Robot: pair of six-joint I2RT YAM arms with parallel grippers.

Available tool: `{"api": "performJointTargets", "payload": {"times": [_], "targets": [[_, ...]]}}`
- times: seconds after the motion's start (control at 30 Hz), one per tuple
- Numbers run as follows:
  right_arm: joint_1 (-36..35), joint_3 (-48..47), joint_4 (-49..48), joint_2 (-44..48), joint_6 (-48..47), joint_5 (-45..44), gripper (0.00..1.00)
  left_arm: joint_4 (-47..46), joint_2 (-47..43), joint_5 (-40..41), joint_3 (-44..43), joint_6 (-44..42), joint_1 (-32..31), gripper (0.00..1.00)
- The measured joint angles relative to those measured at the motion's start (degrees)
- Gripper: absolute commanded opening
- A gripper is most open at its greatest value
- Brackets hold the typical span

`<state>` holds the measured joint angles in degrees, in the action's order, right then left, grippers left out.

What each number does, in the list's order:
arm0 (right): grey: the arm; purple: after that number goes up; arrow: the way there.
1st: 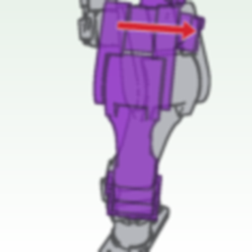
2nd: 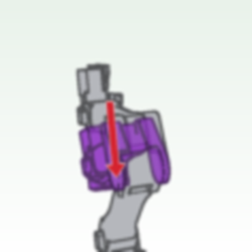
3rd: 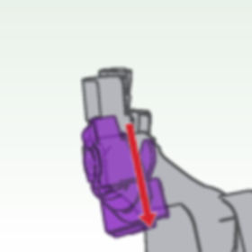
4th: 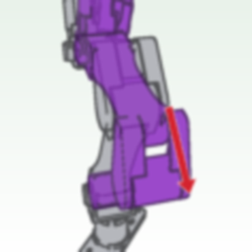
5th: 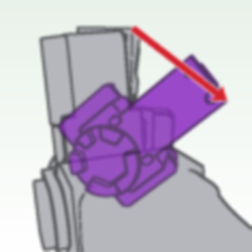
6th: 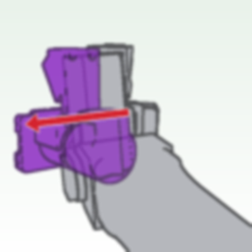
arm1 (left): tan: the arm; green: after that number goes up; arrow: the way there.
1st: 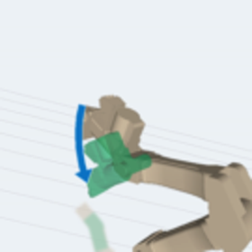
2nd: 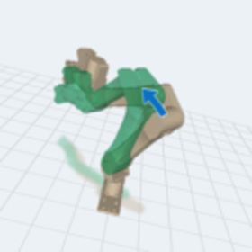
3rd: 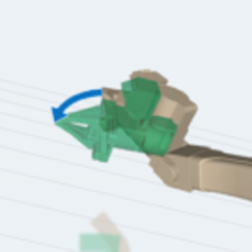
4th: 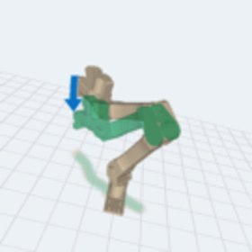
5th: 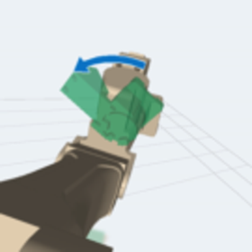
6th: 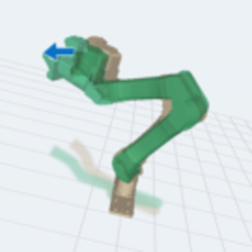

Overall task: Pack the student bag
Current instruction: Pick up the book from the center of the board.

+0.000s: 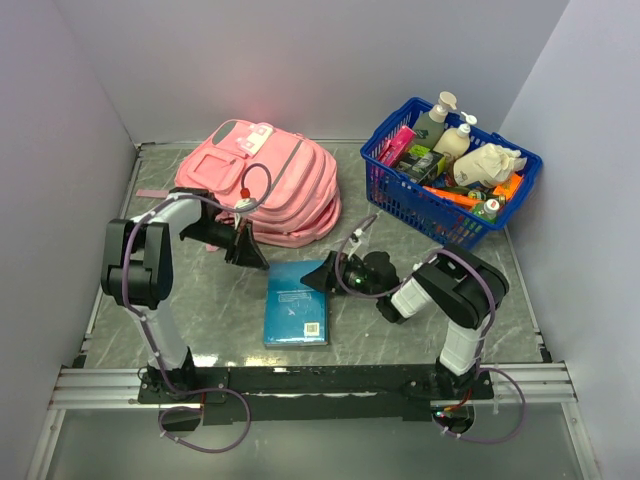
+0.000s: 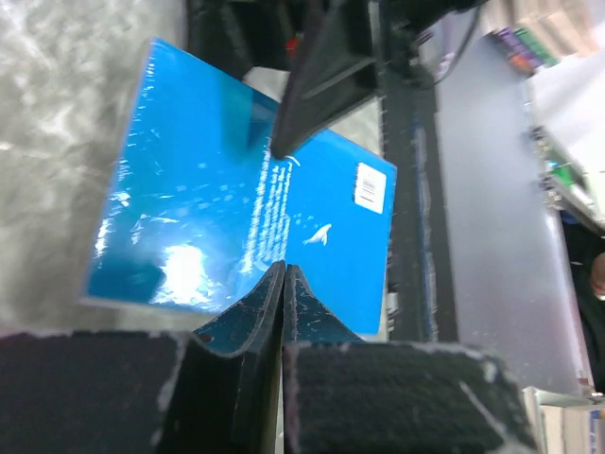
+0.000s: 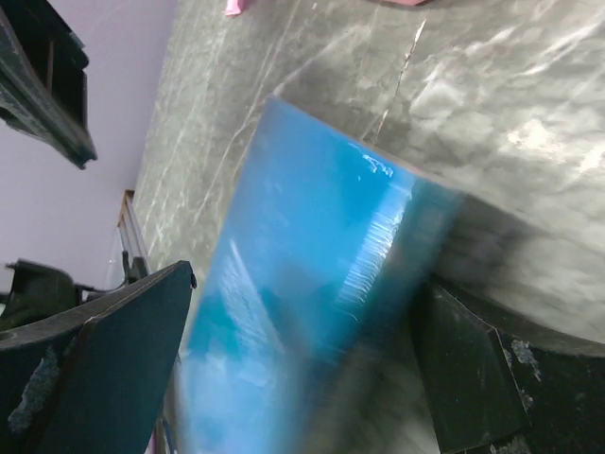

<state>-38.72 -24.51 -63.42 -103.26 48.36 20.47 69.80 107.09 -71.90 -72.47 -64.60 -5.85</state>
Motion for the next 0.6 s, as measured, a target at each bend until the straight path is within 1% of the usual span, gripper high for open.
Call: {"api": "performJointTargets", "payload": {"times": [0.03, 0.13, 0.23, 0.33, 0.37, 0.4, 0.47, 0.6], "targets": [[0.59, 0.79, -1.51, -0.04, -0.04, 0.74, 0.95, 1.55, 0.00, -0.92, 0.00, -1.64, 0.02, 0.07], [2.64, 2.05, -5.55, -1.84, 1.31, 3.72, 0.92, 4.13, 0.02, -2.82, 0.00, -5.07, 0.04, 0.06], [3.89, 1.01, -9.60, -5.11, 3.91, 7.26, 0.93, 5.44, 0.35, -3.72, -0.04, -6.84, 0.07, 0.06], [3.98, 0.02, -11.50, -6.73, 5.22, 8.79, 0.94, 5.68, 1.09, -3.67, -0.02, -7.04, 0.15, 0.06], [3.98, 0.04, -11.72, -6.80, 5.27, 9.07, 0.94, 5.03, 1.16, -3.43, 0.24, -6.27, 0.35, 0.08], [3.98, 0.07, -11.80, -6.80, 5.33, 9.18, 0.94, 3.34, 1.14, -2.69, 0.81, -4.48, 0.79, 0.11], [3.98, 0.11, -11.87, -6.80, 5.31, 9.20, 0.94, -1.25, 0.33, -0.44, 2.75, -0.13, 2.23, 0.15], [3.96, 0.11, -11.91, -6.80, 5.16, 9.25, 0.93, -11.91, -4.68, 10.54, 8.44, 8.13, 6.99, 0.19]]}}
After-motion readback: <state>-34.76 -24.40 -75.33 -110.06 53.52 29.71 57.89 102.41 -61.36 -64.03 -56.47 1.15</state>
